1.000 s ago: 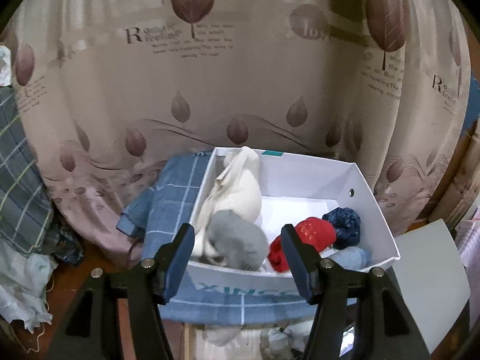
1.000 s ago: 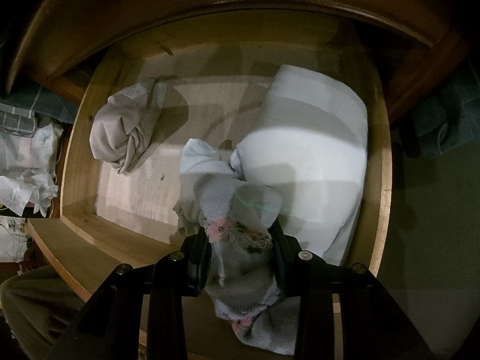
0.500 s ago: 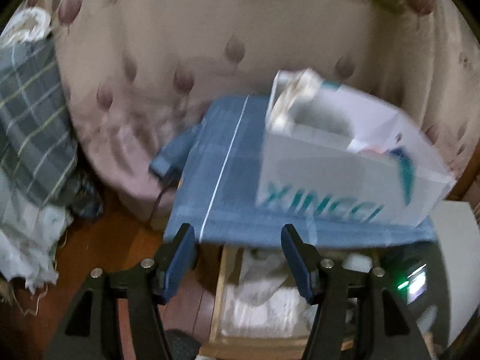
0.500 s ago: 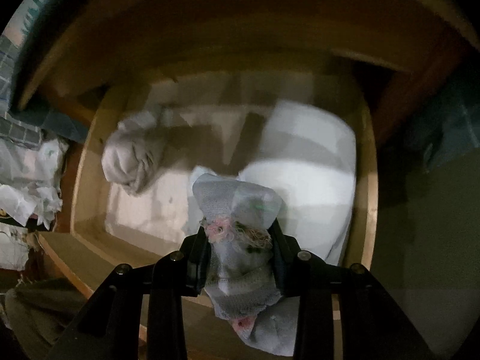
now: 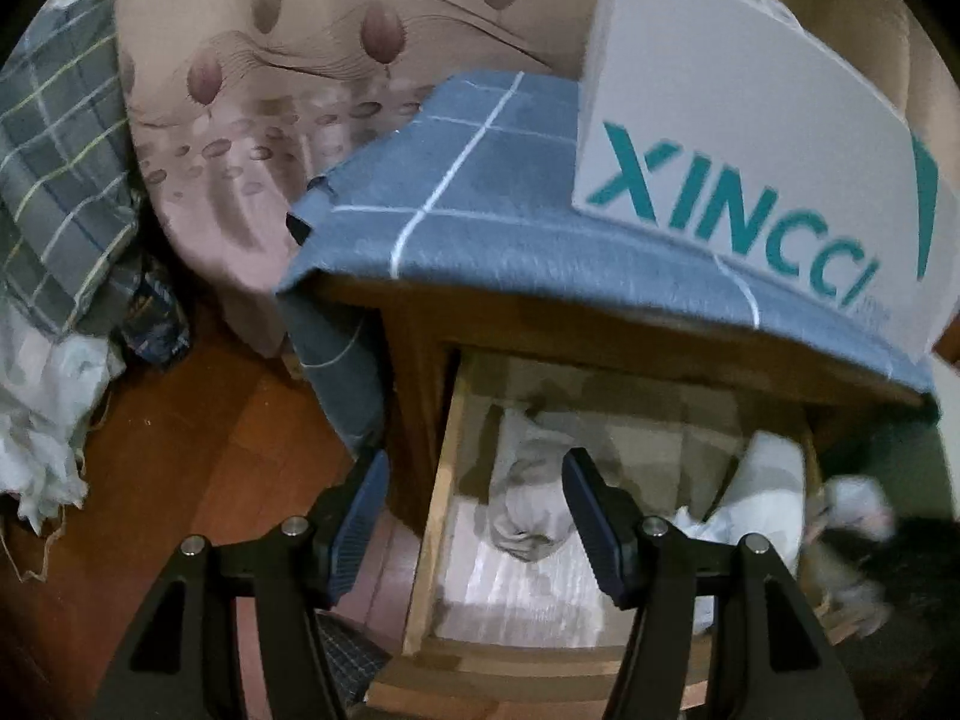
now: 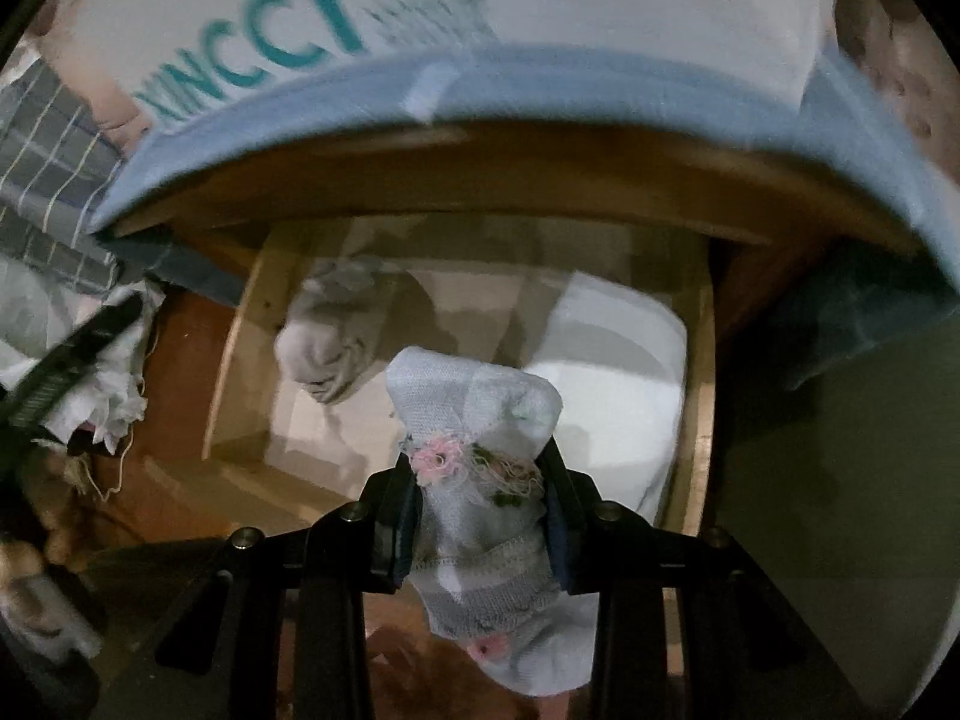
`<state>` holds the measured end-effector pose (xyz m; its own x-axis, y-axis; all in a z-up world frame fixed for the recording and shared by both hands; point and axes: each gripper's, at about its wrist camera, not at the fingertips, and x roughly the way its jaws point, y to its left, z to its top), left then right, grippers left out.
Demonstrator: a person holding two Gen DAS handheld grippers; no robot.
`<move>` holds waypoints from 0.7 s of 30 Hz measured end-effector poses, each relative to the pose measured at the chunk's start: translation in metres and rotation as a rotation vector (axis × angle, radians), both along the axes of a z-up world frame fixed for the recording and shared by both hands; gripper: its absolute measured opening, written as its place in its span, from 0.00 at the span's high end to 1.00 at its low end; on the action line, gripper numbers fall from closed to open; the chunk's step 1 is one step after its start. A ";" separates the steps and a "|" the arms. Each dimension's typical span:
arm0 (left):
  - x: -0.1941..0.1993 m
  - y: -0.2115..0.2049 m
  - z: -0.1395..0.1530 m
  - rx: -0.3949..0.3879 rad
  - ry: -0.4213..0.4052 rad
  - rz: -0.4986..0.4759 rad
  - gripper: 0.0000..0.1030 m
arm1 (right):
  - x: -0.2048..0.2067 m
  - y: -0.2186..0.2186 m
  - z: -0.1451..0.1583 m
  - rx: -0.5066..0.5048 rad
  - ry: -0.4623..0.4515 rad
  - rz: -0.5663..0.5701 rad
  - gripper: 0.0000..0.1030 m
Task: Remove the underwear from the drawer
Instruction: 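Move the open left gripper back over the drawer, then carry the pale blue floral sock with the right gripper into the shoebox and release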
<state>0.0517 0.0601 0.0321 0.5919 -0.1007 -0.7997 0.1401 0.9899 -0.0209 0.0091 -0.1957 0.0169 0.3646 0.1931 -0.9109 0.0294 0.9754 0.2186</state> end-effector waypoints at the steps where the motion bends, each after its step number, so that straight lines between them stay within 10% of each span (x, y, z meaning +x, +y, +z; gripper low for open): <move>1: 0.002 -0.001 -0.001 0.015 0.001 -0.003 0.40 | -0.001 0.002 0.009 0.009 -0.003 0.010 0.68; 21: 0.009 0.015 -0.006 -0.013 0.024 0.041 0.40 | 0.026 0.009 0.222 -0.070 -0.286 0.031 0.68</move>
<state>0.0606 0.0747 0.0256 0.5765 -0.0870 -0.8124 0.0984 0.9945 -0.0366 0.0350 -0.1864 0.2390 0.6037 0.1485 -0.7833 -0.0542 0.9879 0.1454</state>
